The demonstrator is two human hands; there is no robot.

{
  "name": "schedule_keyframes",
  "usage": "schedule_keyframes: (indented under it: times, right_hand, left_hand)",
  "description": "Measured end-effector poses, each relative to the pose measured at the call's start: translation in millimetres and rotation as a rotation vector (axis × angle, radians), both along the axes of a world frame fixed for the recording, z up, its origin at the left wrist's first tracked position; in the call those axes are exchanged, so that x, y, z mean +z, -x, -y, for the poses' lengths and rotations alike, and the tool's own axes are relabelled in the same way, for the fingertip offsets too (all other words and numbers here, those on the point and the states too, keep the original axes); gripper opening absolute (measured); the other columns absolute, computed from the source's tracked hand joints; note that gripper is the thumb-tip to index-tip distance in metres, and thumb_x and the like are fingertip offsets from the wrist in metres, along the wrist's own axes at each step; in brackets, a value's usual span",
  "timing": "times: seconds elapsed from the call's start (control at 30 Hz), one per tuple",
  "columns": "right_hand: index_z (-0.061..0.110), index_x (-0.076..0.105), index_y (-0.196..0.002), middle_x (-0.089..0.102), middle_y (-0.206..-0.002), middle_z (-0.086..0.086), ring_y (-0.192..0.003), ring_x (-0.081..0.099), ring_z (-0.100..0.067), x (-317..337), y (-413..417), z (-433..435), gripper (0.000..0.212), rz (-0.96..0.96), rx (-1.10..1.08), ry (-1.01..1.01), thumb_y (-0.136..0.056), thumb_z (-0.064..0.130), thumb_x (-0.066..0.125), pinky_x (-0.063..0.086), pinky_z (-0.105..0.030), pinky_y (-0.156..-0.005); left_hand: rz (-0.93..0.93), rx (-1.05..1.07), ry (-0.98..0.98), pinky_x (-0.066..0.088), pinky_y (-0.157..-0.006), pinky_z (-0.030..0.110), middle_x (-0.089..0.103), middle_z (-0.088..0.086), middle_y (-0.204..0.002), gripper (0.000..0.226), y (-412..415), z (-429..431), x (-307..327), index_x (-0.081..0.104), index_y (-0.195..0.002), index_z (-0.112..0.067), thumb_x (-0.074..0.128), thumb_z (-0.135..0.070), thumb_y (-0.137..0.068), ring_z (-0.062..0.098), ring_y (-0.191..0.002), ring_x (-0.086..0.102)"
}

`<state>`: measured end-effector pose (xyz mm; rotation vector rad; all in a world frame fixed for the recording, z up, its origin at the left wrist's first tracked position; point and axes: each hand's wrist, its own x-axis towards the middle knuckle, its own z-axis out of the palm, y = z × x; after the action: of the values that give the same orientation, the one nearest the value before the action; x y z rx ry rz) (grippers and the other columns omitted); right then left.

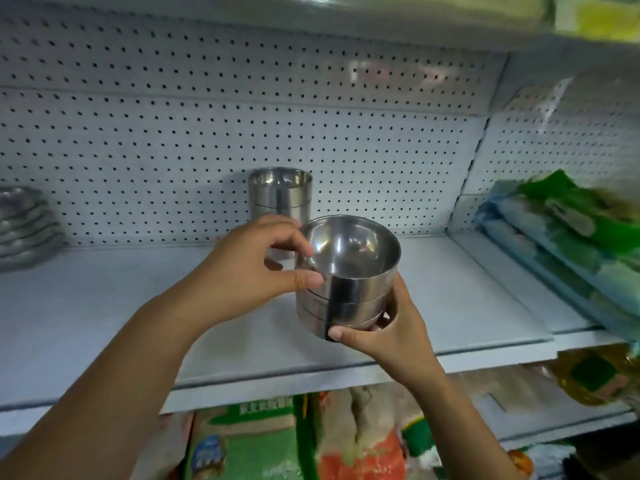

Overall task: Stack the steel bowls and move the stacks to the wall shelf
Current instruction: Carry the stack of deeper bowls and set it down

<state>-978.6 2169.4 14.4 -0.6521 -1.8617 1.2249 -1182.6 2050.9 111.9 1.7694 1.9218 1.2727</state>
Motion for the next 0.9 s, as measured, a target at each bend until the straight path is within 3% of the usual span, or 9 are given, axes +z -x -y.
schedule_keyframes:
  times: [0.13, 0.27, 0.37, 0.43, 0.5, 0.63, 0.77, 0.9]
  right_hand:
    - [0.039, 0.043, -0.145, 0.063, -0.126, 0.028, -0.114, 0.062, 0.005, -13.0, 12.6, -55.3, 0.109, 0.024, -0.047, -0.018, -0.056, 0.024, 0.102, 0.055, -0.016, -0.087]
    - [0.047, 0.042, -0.140, 0.060, -0.121, 0.037, -0.112, 0.061, 0.010, -26.7, 25.7, -90.5, 0.105, 0.035, -0.079, -0.027, -0.057, 0.027, 0.102, 0.053, -0.013, -0.084]
    - [0.048, 0.041, -0.144, 0.062, -0.131, 0.026, -0.119, 0.062, 0.001, -34.9, 32.5, -107.8, 0.109, 0.010, -0.094, -0.002, -0.056, 0.030, 0.102, 0.056, -0.028, -0.096]
    - [0.048, 0.040, -0.144, 0.062, -0.133, 0.022, -0.121, 0.062, -0.003, -38.6, 36.3, -117.7, 0.109, 0.006, -0.092, 0.010, -0.056, 0.030, 0.102, 0.057, -0.037, -0.098]
    - [0.047, 0.041, -0.144, 0.062, -0.131, 0.024, -0.119, 0.062, -0.002, -41.4, 38.6, -127.0, 0.108, 0.008, -0.092, 0.028, -0.056, 0.030, 0.102, 0.057, -0.035, -0.096]
    - [0.048, 0.036, -0.142, 0.060, -0.121, 0.037, -0.113, 0.060, 0.009, -44.8, 43.4, -140.8, 0.108, 0.018, -0.071, 0.069, -0.058, 0.028, 0.101, 0.054, -0.013, -0.083]
    - [0.053, 0.043, -0.134, 0.058, -0.129, 0.024, -0.119, 0.061, -0.003, -43.4, 55.5, -161.5, 0.099, 0.048, -0.067, 0.061, -0.056, 0.036, 0.102, 0.058, -0.023, -0.090]
    - [0.041, 0.036, -0.146, 0.043, -0.135, 0.012, -0.123, 0.053, -0.009, -42.4, 74.6, -182.4, 0.118, 0.105, -0.116, 0.032, -0.048, 0.050, 0.100, 0.052, -0.025, -0.098]
  left_hand:
    - [-0.219, 0.074, -0.071, 0.038, -0.099, 0.024, 0.058, -0.017, -0.128, 0.018, 12.3, -61.0, -16.7, 0.077, -0.089, -0.031, 0.087, -0.035, -0.075, 0.001, -0.120, 0.047]
    - [-0.382, 0.015, -0.134, 0.042, -0.087, 0.026, 0.069, -0.012, -0.105, 0.016, 25.4, -103.2, -26.3, 0.080, -0.089, -0.025, 0.086, -0.033, -0.077, 0.003, -0.100, 0.045]
    - [-0.429, -0.038, -0.100, 0.050, -0.086, 0.039, 0.071, -0.009, -0.096, 0.014, 34.0, -125.3, -26.8, 0.080, -0.090, -0.021, 0.085, -0.029, -0.080, 0.016, -0.099, 0.056]
    - [-0.451, -0.069, -0.073, 0.052, -0.086, 0.043, 0.072, -0.008, -0.095, 0.013, 38.2, -137.0, -26.7, 0.080, -0.091, -0.020, 0.084, -0.028, -0.082, 0.014, -0.099, 0.060]
    - [-0.494, -0.094, -0.058, 0.053, -0.084, 0.043, 0.072, -0.008, -0.094, 0.012, 41.4, -148.4, -26.9, 0.080, -0.093, -0.020, 0.082, -0.028, -0.084, 0.012, -0.098, 0.061]
    - [-0.577, -0.143, -0.006, 0.052, -0.085, 0.042, 0.071, -0.012, -0.092, 0.009, 48.8, -170.6, -20.8, 0.079, -0.091, -0.025, 0.079, -0.031, -0.086, 0.010, -0.097, 0.059]
    - [-0.668, -0.128, 0.017, 0.049, -0.083, 0.037, 0.069, -0.013, -0.092, 0.006, 54.2, -187.9, -15.3, 0.078, -0.093, -0.027, 0.078, -0.030, -0.088, 0.008, -0.096, 0.056]
    - [-0.841, 0.000, -0.062, 0.043, -0.080, 0.036, 0.071, -0.005, -0.092, 0.011, 60.4, -196.7, -23.1, 0.078, -0.097, -0.021, 0.076, -0.028, -0.089, 0.022, -0.099, 0.057]
